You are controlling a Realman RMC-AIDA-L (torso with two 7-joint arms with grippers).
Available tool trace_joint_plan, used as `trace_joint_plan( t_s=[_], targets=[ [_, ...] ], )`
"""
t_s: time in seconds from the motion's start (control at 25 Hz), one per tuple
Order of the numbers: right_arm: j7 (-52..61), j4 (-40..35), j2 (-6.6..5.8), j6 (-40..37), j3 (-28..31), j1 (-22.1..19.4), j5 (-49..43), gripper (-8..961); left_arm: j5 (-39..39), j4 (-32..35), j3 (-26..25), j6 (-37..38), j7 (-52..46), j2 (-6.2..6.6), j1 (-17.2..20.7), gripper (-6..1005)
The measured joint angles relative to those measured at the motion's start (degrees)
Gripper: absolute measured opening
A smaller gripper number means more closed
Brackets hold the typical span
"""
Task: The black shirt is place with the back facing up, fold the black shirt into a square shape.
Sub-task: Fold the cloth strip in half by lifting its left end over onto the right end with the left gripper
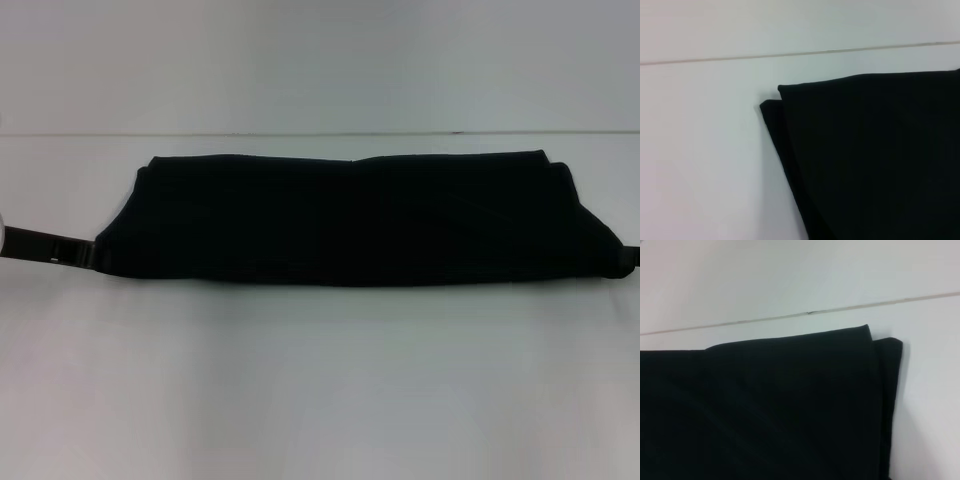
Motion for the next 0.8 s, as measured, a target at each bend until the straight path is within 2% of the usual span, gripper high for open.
trace_joint_plan(
  t_s=[0.28,0.48,0.76,0.8],
  targets=[
    [0.0,0.0,-0.10,0.0,0.0,-0.4,0.0,4,0.0,0.0,-2.6,1.8,1.7,0.47,0.0,126],
    [0.1,-0.3,0.51,-0.3,0.7,-0.4,0.0,4,-0.4,0.0,-2.8,2.4,1.7,0.55,0.0,137],
    [1.1,-3.7,1.18,-4.8,2.4,-0.5,0.1,4,-0.1,0.3,-2.7,3.5,0.8,0.54,-0.2,152],
    [1.2,-4.6,1.29,-5.6,3.3,-0.7,0.1,68,-0.1,0.8,-2.7,3.5,0.7,0.42,0.1,154]
  ],
)
